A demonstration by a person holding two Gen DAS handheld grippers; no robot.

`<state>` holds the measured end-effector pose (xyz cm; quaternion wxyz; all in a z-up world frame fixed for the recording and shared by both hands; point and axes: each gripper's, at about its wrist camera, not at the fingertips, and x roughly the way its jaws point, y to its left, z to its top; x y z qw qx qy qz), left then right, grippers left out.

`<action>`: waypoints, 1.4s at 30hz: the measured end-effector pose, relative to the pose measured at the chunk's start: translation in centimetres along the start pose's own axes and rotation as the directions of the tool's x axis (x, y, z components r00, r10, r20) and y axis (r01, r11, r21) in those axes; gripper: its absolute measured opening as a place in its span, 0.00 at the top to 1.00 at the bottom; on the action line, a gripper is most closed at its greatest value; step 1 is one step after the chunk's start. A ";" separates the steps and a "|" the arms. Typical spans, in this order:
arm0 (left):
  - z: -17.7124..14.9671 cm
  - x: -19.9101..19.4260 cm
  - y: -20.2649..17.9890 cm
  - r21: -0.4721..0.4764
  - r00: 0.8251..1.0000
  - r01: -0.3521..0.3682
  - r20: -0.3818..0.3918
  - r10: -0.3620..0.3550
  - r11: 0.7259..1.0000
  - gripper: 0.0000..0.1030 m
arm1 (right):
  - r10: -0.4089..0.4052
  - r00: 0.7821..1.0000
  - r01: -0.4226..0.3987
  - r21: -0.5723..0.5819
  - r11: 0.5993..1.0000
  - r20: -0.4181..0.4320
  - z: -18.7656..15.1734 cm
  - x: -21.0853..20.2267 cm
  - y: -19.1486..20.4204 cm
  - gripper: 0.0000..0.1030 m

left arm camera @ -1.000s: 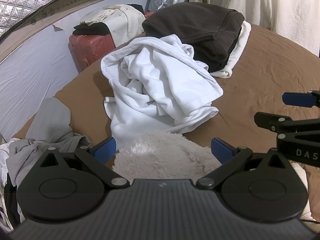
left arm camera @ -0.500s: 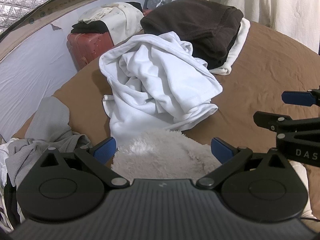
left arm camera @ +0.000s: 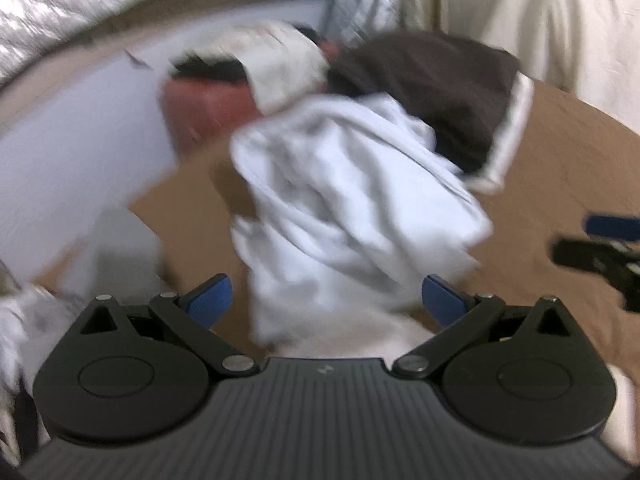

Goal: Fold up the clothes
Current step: 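Grasp the crumpled white shirt with both grippers and lift it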

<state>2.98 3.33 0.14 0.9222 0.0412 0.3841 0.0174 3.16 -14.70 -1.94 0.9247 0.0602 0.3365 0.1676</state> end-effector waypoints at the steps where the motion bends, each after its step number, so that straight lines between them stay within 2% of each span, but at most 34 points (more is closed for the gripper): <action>1: 0.4 0.5 0.8 -0.009 1.000 -0.020 0.001 0.020 1.000 0.00 | 0.029 1.000 -0.029 0.011 1.000 0.005 0.1 0.3 -0.4 0.33; 2: 0.9 1.1 1.7 -0.023 1.000 -0.029 -0.001 0.029 0.999 0.00 | 0.057 0.998 -0.058 0.021 0.998 0.010 0.2 0.6 -0.9 0.33; 4: 2.2 3.0 3.8 -0.074 1.000 0.008 -0.028 -0.010 0.997 0.00 | 0.112 0.994 -0.112 0.036 0.993 0.006 0.7 1.7 -1.9 0.33; 6: 3.3 5.4 5.8 -0.143 0.996 0.059 -0.065 -0.069 0.988 0.00 | 0.133 0.991 -0.132 0.040 0.990 -0.012 1.2 3.3 -3.0 0.33; 8: 4.0 7.8 7.5 -0.211 0.990 0.105 -0.067 -0.122 0.972 0.00 | 0.141 0.989 -0.139 0.049 0.989 -0.036 1.8 5.2 -4.0 0.33; 10: 4.3 10.7 8.9 -0.268 0.988 0.117 -0.069 -0.140 0.956 0.00 | 0.157 0.986 -0.154 0.068 0.986 -0.053 2.4 7.0 -4.9 0.33; 14: 4.8 15.6 10.2 -0.305 0.984 0.077 -0.130 -0.121 0.949 0.00 | 0.207 0.975 -0.198 0.107 0.974 -0.079 3.5 10.1 -6.7 0.33; 17: 4.6 17.3 10.9 -0.351 0.972 0.158 -0.107 -0.207 0.923 0.00 | 0.232 0.969 -0.217 0.159 0.963 -0.087 4.2 12.2 -8.1 0.33; 20: 4.4 19.1 10.9 -0.399 0.950 0.248 -0.077 -0.302 0.883 0.00 | 0.250 0.964 -0.229 0.191 0.955 -0.093 4.4 14.4 -8.9 0.33; 23: 3.8 22.0 10.2 -0.419 0.929 0.283 -0.104 -0.355 0.863 0.03 | 0.248 0.965 -0.223 0.229 0.948 -0.087 4.2 17.0 -9.4 0.33; 24: 3.3 23.1 10.3 -0.456 0.911 0.300 -0.123 -0.394 0.838 0.04 | 0.246 0.965 -0.219 0.248 0.944 -0.086 3.9 18.0 -9.5 0.31; 26: 2.4 25.2 10.4 -0.531 0.875 0.326 -0.145 -0.463 0.782 0.05 | 0.251 0.964 -0.217 0.286 0.933 -0.091 3.3 20.0 -9.4 0.13; 27: 2.0 25.4 10.6 -0.558 0.874 0.329 -0.126 -0.470 0.762 0.10 | 0.250 0.964 -0.213 0.304 0.929 -0.088 3.0 20.9 -9.3 0.10; 28: 2.1 25.3 10.6 -0.557 0.872 0.334 -0.123 -0.473 0.760 0.17 | 0.248 0.965 -0.209 0.321 0.924 -0.085 2.7 21.8 -9.2 0.04; 29: 2.2 25.3 10.5 -0.556 0.868 0.341 -0.122 -0.481 0.758 0.32 | 0.250 0.965 -0.209 0.342 0.916 -0.078 2.3 22.5 -9.1 0.00; 30: 2.3 25.3 10.5 -0.564 0.856 0.355 -0.124 -0.502 0.745 0.42 | 0.263 0.963 -0.225 0.373 0.900 -0.053 2.0 22.9 -9.2 0.00; 31: 2.1 25.3 10.5 -0.594 0.840 0.369 -0.117 -0.530 0.715 0.46 | 0.282 0.959 -0.251 0.405 0.879 -0.017 1.6 23.0 -9.3 0.00; 32: 2.0 25.4 10.6 -0.623 0.823 0.381 -0.108 -0.558 0.683 0.56 | 0.305 0.952 -0.279 0.429 0.859 0.010 1.3 23.1 -9.2 0.03; 33: 1.8 25.5 10.6 -0.651 0.807 0.391 -0.098 -0.583 0.651 0.59 | 0.331 0.943 -0.309 0.449 0.838 0.030 1.0 23.2 -9.0 0.09; 34: 1.5 25.4 10.6 -0.676 0.796 0.396 -0.085 -0.600 0.622 0.61 | 0.358 0.932 -0.337 0.471 0.815 0.048 0.7 23.1 -8.7 0.30; 35: 1.3 25.3 10.5 -0.692 0.787 0.402 -0.074 -0.612 0.600 0.65 | 0.378 0.923 -0.359 0.497 0.790 0.064 0.4 22.9 -8.5 0.41; 36: 1.3 24.9 10.2 -0.684 0.787 0.409 -0.070 -0.613 0.603 0.67 | 0.395 0.915 -0.378 0.518 0.768 0.082 0.1 22.6 -8.2 0.47; 37: 1.6 24.4 9.9 -0.669 0.786 0.420 -0.069 -0.614 0.613 0.69 | 0.402 0.910 -0.391 0.527 0.755 0.099 0.0 22.0 -8.0 0.59; 38: 1.8 23.8 9.4 -0.649 0.783 0.438 -0.065 -0.619 0.622 0.73 | 0.407 0.907 -0.401 0.523 0.753 0.109 0.0 21.3 -7.6 0.65; 40: 2.5 22.6 8.5 -0.604 0.778 0.472 -0.058 -0.626 0.643 0.74 | 0.392 0.914 -0.394 0.457 0.798 0.103 0.5 19.4 -6.4 0.68; 42: 3.8 20.7 6.8 -0.528 0.783 0.509 -0.042 -0.620 0.680 0.76 | 0.371 0.922 -0.385 0.353 0.853 0.109 1.3 16.6 -5.2 0.71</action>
